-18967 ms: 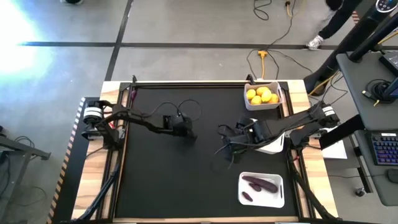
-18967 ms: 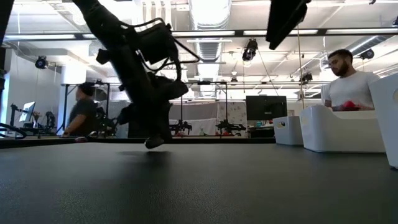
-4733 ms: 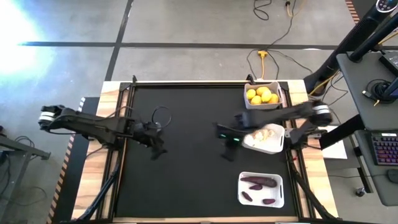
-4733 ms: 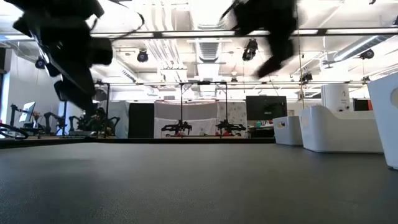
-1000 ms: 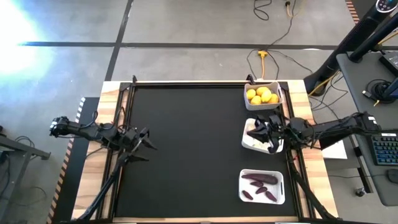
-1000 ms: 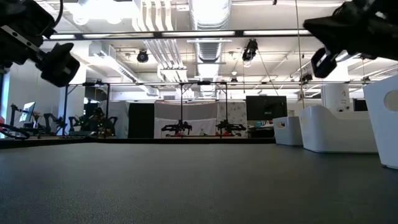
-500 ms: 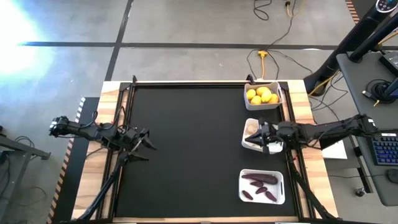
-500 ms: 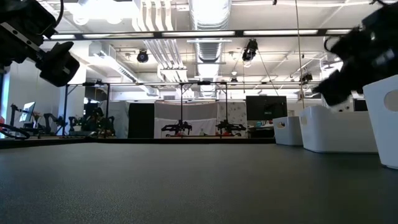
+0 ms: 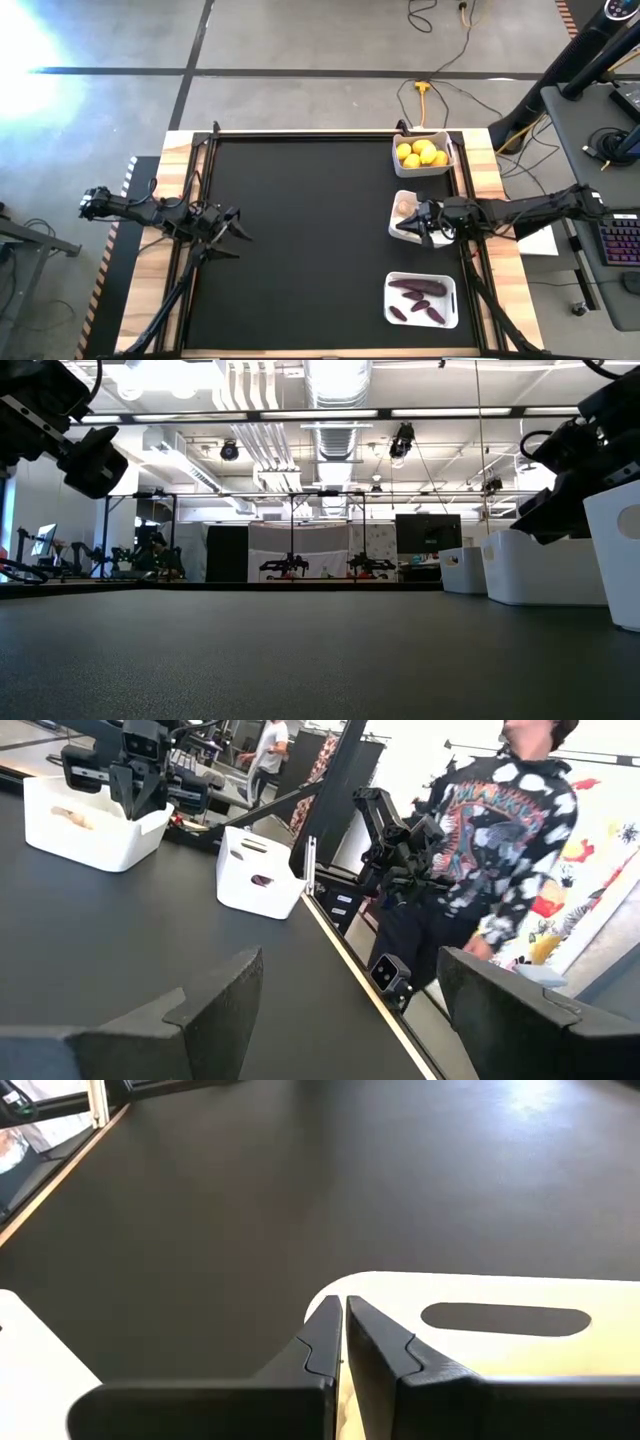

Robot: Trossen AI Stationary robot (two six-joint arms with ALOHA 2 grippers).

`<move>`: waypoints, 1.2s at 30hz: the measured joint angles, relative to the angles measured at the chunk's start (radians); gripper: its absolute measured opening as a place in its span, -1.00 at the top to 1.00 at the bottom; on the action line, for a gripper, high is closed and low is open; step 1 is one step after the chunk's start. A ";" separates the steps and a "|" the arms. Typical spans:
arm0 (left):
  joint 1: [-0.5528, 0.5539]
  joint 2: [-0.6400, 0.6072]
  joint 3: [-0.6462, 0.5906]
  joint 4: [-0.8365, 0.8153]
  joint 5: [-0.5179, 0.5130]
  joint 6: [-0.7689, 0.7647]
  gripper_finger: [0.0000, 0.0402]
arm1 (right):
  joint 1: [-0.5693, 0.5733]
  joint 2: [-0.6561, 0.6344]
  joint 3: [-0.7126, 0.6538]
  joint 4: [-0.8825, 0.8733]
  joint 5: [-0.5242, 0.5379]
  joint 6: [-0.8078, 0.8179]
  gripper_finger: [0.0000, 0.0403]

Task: Sort produce into baskets
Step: Return to Home Position

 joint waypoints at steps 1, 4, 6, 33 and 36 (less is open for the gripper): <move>0.000 0.000 0.000 0.000 0.000 0.000 -0.41 | 0.000 0.000 0.002 0.000 0.000 0.000 0.94; 0.000 0.000 0.000 0.000 0.000 0.000 -0.41 | 0.000 0.000 0.002 0.000 0.000 0.000 0.94; 0.000 0.001 0.000 0.000 0.000 0.000 -0.41 | 0.000 0.000 0.002 0.000 0.000 0.000 0.94; 0.000 0.001 0.001 0.000 0.000 0.000 -0.41 | 0.000 0.000 0.006 0.003 0.000 0.000 0.94; 0.000 0.001 0.001 0.000 0.000 0.000 -0.41 | 0.000 -0.040 0.006 -0.022 0.000 0.000 0.94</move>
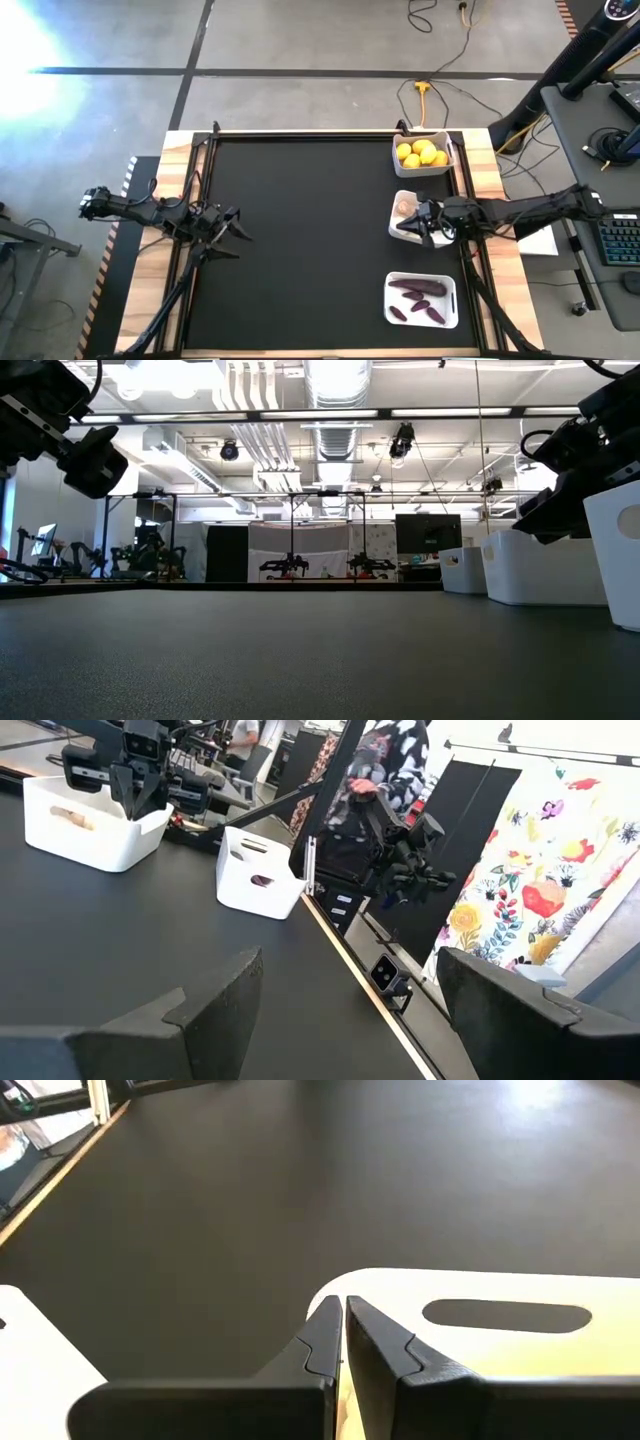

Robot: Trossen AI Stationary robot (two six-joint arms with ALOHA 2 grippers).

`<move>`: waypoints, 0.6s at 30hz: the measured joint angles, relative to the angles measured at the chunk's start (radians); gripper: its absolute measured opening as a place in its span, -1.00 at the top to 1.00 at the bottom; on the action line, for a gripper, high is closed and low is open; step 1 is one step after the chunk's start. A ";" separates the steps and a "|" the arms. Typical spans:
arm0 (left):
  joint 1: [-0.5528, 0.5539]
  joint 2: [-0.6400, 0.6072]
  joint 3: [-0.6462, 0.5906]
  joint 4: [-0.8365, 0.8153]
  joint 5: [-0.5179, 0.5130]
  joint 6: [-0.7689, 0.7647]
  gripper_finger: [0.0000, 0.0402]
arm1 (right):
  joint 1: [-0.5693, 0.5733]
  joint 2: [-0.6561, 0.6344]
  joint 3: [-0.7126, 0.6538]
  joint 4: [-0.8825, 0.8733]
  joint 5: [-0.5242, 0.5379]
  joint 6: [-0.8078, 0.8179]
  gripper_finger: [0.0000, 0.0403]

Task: Sort produce into baskets
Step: Return to Home Position

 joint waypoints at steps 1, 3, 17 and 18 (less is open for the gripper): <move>0.000 0.000 0.000 0.000 0.000 0.000 -0.41 | 0.001 -0.032 0.000 -0.013 0.000 0.000 0.94; 0.000 0.000 0.000 0.000 0.000 0.000 -0.41 | 0.001 -0.100 0.001 -0.029 0.002 0.000 0.94; 0.000 0.000 0.000 0.000 0.000 0.000 -0.41 | 0.002 -0.306 -0.005 -0.019 0.003 0.000 0.94; 0.000 0.000 0.000 0.000 0.000 0.000 -0.41 | 0.002 -0.325 -0.005 -0.018 0.003 0.000 0.94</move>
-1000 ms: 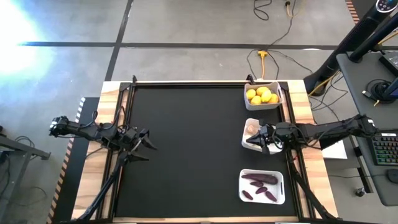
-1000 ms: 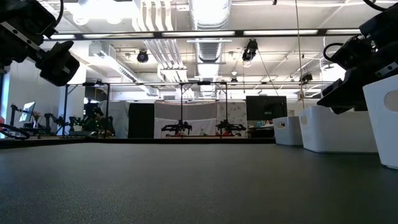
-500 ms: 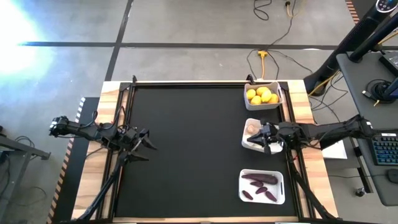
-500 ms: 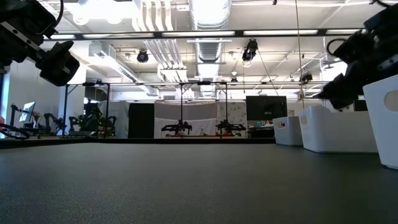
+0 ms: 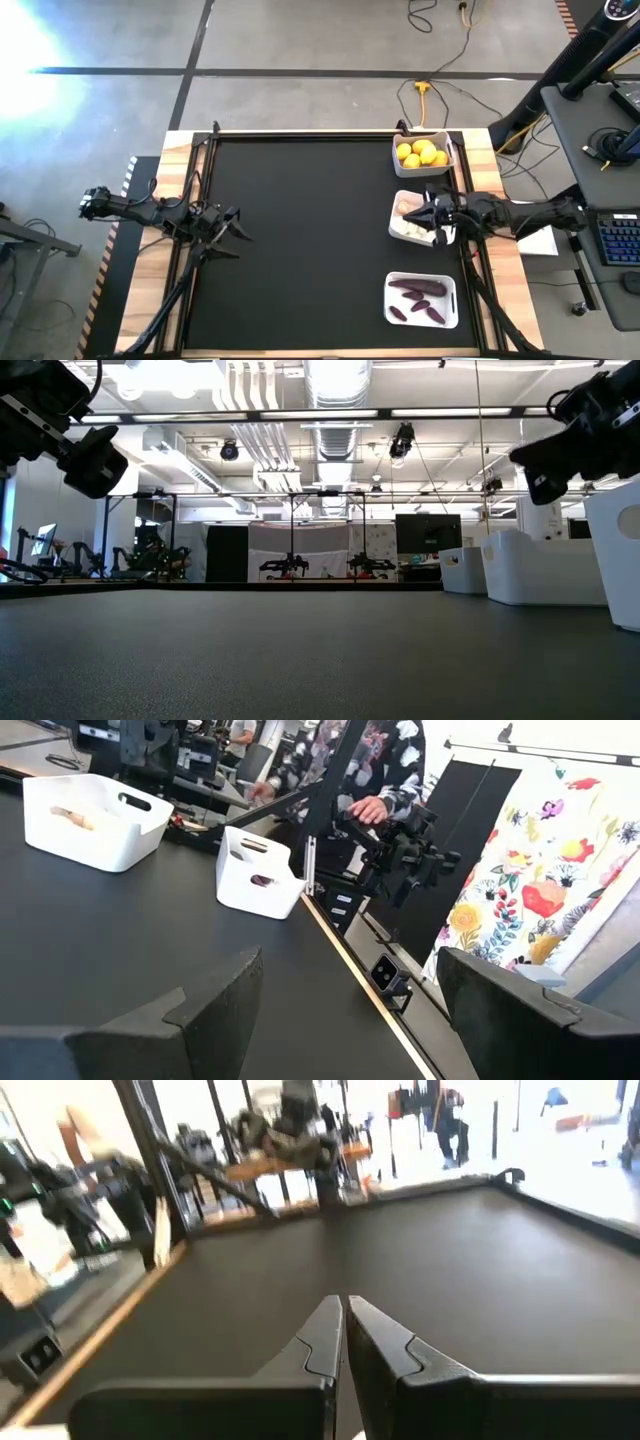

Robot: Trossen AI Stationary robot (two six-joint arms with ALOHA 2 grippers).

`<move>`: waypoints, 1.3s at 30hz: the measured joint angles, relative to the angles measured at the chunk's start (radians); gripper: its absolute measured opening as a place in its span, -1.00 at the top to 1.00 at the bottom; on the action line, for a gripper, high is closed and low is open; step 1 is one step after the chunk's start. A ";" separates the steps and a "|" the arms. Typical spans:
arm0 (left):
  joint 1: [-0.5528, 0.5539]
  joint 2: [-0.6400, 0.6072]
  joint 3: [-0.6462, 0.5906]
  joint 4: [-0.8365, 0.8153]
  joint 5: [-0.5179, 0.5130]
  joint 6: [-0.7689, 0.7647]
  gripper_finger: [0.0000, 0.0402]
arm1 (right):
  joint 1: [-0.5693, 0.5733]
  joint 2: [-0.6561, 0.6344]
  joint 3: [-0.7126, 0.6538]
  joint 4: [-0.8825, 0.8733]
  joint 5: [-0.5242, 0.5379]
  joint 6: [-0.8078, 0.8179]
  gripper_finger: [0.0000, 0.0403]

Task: Sort produce into baskets
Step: Return to Home Position

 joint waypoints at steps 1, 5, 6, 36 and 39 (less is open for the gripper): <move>0.000 0.000 0.000 0.000 0.000 0.000 -0.41 | 0.000 -0.028 0.000 0.000 0.000 0.000 0.94; 0.000 0.000 0.000 0.001 0.000 0.000 -0.41 | -0.002 -0.078 -0.006 0.049 -0.002 0.000 0.94; 0.000 0.000 0.000 -0.002 0.000 0.000 -0.41 | -0.002 -0.076 -0.005 0.079 -0.004 0.000 0.94; 0.000 0.006 0.000 0.001 0.000 0.000 -0.41 | 0.182 -0.078 -0.008 0.118 -0.011 0.000 0.94; 0.000 0.006 0.000 0.001 0.000 0.000 -0.41 | 0.181 -0.078 -0.008 0.118 -0.010 0.000 0.94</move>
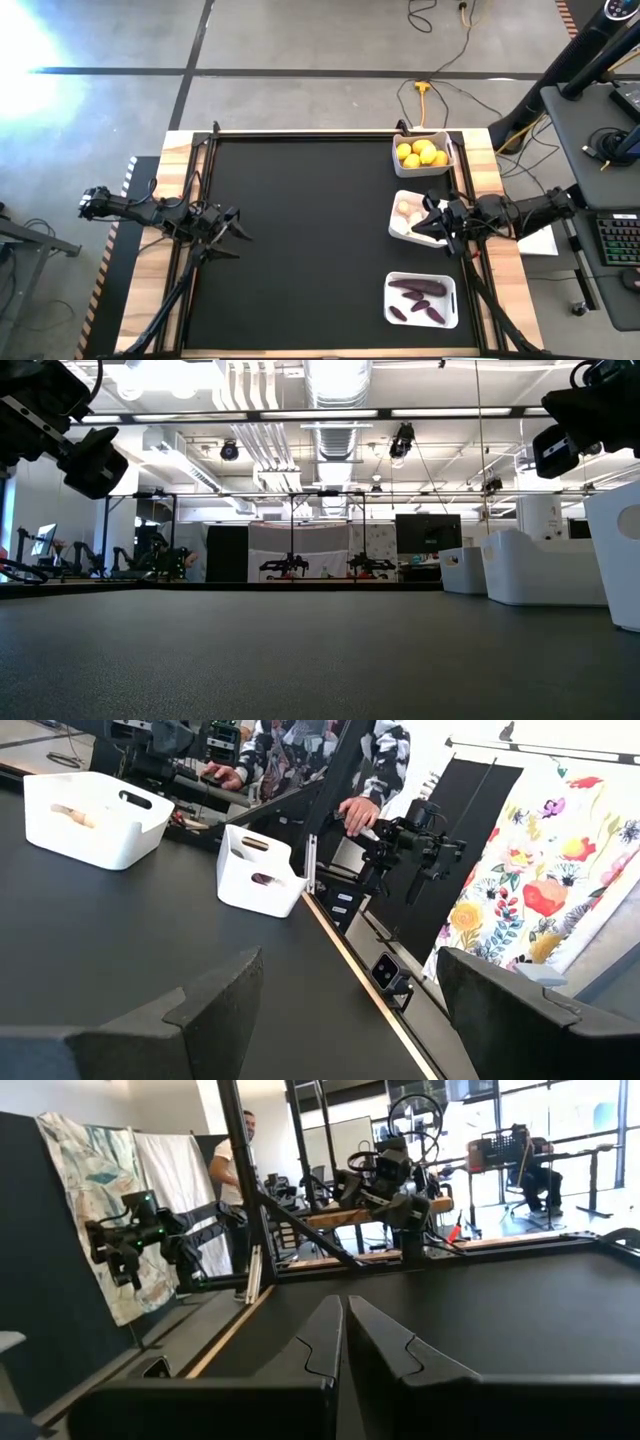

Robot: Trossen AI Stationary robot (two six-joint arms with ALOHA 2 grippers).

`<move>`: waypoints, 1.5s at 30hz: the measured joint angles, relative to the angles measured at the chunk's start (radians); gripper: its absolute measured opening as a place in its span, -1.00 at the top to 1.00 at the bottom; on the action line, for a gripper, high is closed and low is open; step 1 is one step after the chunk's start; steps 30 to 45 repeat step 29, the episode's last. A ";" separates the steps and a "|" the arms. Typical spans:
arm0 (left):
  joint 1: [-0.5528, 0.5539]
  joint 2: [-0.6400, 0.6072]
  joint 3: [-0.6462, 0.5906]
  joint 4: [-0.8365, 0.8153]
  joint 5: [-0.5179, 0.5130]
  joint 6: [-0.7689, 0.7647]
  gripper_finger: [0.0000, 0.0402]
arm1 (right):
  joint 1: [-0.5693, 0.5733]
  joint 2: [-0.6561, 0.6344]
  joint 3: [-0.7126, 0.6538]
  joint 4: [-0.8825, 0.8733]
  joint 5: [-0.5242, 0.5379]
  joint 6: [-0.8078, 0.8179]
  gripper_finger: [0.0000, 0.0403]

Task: Sort produce into baskets
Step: Return to Home Position

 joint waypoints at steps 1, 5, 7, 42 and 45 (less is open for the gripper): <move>0.000 0.000 0.000 0.000 0.000 0.000 -0.41 | 0.000 0.000 0.000 0.000 0.000 0.000 0.94; 0.000 0.000 0.000 0.000 0.000 0.000 -0.41 | 0.000 0.000 0.000 0.000 0.000 0.000 0.94; 0.000 0.000 0.000 0.000 0.000 0.000 -0.41 | 0.000 0.000 0.000 0.000 0.000 0.000 0.94; 0.000 0.000 0.000 0.000 0.000 0.000 -0.41 | -0.042 0.000 0.000 0.000 0.001 0.000 0.94; 0.000 0.000 0.000 0.000 0.000 0.000 -0.41 | -0.042 0.000 0.000 0.000 0.001 0.000 0.94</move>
